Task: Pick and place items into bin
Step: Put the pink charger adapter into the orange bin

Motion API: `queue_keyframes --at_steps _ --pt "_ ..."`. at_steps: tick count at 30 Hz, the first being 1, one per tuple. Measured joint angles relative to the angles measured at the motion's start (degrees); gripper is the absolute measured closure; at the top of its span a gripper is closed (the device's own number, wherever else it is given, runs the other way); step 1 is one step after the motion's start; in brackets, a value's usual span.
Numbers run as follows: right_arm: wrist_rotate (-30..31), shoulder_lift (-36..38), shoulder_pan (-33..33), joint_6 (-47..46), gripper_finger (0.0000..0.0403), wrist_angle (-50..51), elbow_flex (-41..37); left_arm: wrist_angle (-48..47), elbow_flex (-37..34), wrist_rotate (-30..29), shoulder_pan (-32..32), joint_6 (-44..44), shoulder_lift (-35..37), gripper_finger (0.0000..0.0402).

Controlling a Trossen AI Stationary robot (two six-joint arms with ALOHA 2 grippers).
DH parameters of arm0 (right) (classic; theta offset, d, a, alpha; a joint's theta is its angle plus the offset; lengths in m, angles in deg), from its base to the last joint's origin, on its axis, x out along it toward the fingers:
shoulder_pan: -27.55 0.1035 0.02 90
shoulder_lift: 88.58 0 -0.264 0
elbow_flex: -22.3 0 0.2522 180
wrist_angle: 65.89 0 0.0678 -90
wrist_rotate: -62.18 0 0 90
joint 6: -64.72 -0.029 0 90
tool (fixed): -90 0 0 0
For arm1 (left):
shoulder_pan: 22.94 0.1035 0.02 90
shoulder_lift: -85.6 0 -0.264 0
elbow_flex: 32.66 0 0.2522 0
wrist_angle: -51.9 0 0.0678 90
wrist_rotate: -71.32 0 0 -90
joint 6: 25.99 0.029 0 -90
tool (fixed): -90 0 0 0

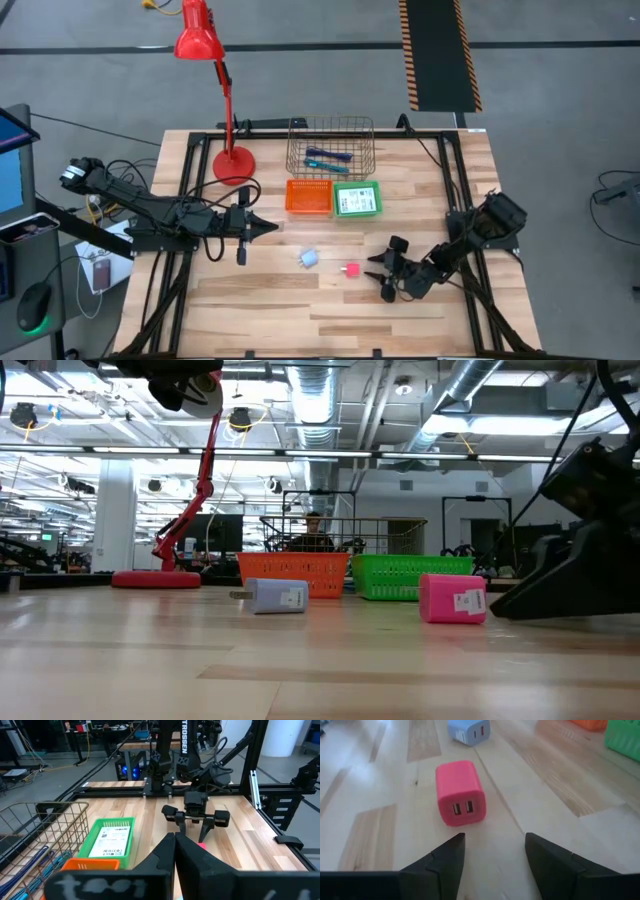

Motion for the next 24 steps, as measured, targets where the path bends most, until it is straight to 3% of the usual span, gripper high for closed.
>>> queue_keyframes --at_steps 9,24 --pt "0.39 -1.74 1.02 0.40 0.0202 -4.08 -0.84 -0.01 0.00 0.00 0.00 0.43 -0.02 0.0401" --pt "-5.38 -1.93 -0.06 12.97 0.0210 -7.51 -0.84 -0.01 0.00 -0.03 0.00 0.41 -0.02 0.0401"
